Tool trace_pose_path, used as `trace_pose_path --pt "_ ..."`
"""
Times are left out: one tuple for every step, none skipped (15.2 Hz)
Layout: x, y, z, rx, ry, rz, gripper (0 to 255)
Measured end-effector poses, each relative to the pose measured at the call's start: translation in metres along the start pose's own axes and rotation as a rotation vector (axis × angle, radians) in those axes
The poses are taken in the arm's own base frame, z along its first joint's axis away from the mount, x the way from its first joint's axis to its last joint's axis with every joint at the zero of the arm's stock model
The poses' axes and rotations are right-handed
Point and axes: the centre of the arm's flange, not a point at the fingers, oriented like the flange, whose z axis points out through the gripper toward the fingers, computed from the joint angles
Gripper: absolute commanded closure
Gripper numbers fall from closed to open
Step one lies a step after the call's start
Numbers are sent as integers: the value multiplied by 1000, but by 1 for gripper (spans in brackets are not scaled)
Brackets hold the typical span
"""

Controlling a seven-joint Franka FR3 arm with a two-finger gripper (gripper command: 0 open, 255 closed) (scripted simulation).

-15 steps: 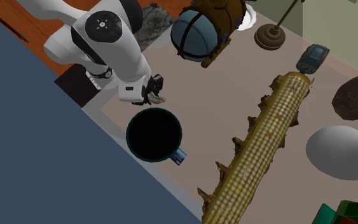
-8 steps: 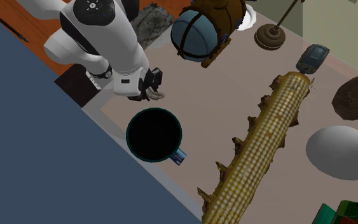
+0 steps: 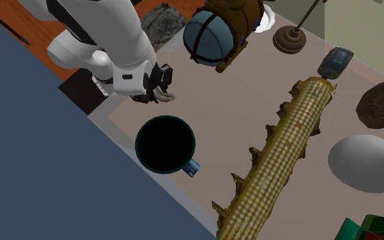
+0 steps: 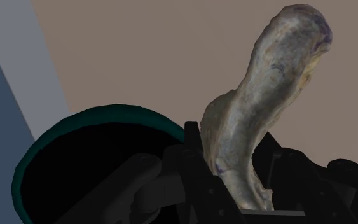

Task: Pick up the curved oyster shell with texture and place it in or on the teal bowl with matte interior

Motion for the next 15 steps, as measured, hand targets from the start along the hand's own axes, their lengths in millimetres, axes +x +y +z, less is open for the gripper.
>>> trace_pose_path --pt "1 0 -5 0 0 0 255" --pt "2 -1 -10 0 0 0 255" --pt "1 -1 -12 0 0 0 255" --pt "5 3 -14 0 0 0 255" --pt "12 8 -16 0 0 0 255" --pt "22 16 -13 0 0 0 255" --pt "31 25 -12 1 -1 1 255" --pt "43 33 -11 0 0 1 255" --pt "54 43 -12 0 -1 1 255" --pt "64 51 -11 0 -1 1 255" --pt "73 57 -9 0 -1 1 255" --pt "84 66 -7 0 -1 1 255" --pt "93 75 -6 0 -1 1 255" --pt "103 82 -5 1 -1 1 255" --pt "112 92 -7 1 -1 1 255"
